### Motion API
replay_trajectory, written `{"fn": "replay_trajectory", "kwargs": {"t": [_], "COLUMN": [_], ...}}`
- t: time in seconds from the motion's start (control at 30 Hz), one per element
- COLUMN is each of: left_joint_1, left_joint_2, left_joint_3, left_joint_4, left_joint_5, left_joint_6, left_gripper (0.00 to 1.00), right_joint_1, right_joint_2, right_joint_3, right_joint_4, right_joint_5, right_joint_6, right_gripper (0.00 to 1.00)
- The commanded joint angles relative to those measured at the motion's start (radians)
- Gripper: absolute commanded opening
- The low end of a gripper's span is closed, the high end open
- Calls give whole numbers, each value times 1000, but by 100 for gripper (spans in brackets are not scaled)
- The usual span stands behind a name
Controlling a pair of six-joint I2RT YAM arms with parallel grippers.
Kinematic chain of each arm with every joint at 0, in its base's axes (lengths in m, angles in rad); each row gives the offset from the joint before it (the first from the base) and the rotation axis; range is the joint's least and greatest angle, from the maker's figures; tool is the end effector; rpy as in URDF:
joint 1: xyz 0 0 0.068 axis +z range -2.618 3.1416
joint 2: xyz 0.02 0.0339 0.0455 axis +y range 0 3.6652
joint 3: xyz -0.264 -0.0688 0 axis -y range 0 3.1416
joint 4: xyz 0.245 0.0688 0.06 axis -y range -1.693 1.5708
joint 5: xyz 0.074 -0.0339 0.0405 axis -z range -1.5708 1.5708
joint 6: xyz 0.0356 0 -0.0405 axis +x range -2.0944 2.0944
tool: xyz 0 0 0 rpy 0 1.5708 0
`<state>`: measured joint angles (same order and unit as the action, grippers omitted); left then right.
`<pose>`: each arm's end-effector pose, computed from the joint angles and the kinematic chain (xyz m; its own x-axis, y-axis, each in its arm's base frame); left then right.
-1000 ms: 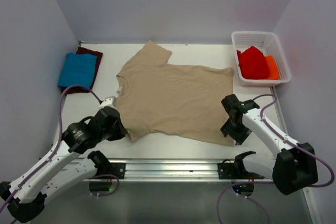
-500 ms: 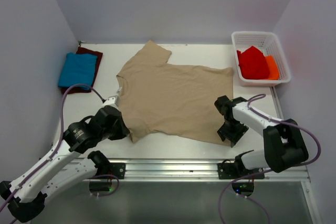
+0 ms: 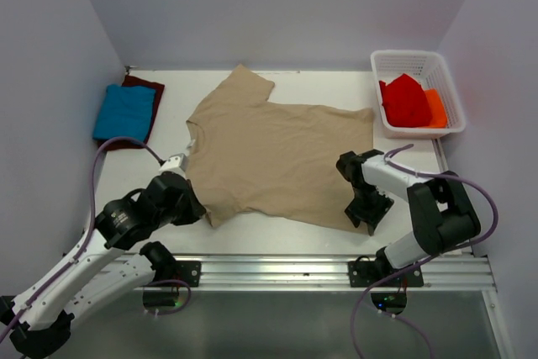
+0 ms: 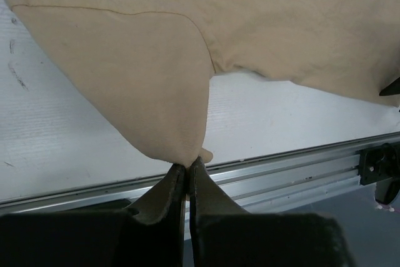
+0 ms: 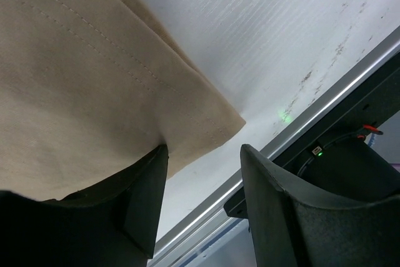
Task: Fold and stack the t-shirts
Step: Flatten the tshirt out
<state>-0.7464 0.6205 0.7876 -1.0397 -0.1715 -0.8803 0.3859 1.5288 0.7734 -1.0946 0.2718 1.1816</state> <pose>0.0826 -0.0682 0.2834 -0.8119 -0.2838 -0.5102 -0.0587 0.9091 -0.4123 0.1876 0.0659 0.1489 -0.7368 0.6627 -0.1342 0.6604 0.6628 -0.3529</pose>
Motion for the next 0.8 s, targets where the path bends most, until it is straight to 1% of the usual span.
{"fn": "replay_trajectory", "kwargs": {"t": [0.0,0.03,0.1,0.2,0.23,0.3,0.37,0.4,0.43,0.5,0.57,0.63,0.67,0.73,0.77], "left_joint_1": [7,7,7,7,7,5,7,7,7,7,7,7,7,7,7], "left_joint_2": [-8,-7,-7,-4,-7,-11,-21,-24,-30,-36,-45,-51,-50,-47,-44], "left_joint_3": [18,21,22,21,22,21,24,25,30,32,33,33,35,38,42], "left_joint_4": [-2,-5,-3,0,-3,-6,-16,-20,-31,-40,-51,-56,-56,-62,-63], "left_joint_5": [-25,-28,-31,-29,-29,-31,-34,-37,-39,-49,-52,-57,-59,-62,-63], "left_joint_6": [-9,-9,-9,-11,-14,-19,-23,-28,-31,-39,-43,-45,-45,-43,-42], "left_gripper": [6,6,6,6,7,6,6,6,6,6,6,6,6,6,6], "right_joint_1": [16,22,28,39,41,44,47,50,50,56,65,88,96,100,100], "right_joint_2": [18,16,13,37,44,68,89,103,132,151,146,110,40,-36,-68], "right_joint_3": [-34,-34,-36,-17,-11,3,16,33,41,58,64,58,46,6,-6], "right_joint_4": [55,49,55,61,65,85,102,102,98,82,88,130,201,254,312], "right_joint_5": [12,21,21,33,33,23,15,3,3,7,13,12,10,-8,-17], "right_joint_6": [18,19,15,7,-5,-19,-48,-62,-80,-97,-135,-192,-210,-227,-241], "right_gripper": [56,57,54,43,35,28,31,34,42,46,47,48,47,46,46]}}
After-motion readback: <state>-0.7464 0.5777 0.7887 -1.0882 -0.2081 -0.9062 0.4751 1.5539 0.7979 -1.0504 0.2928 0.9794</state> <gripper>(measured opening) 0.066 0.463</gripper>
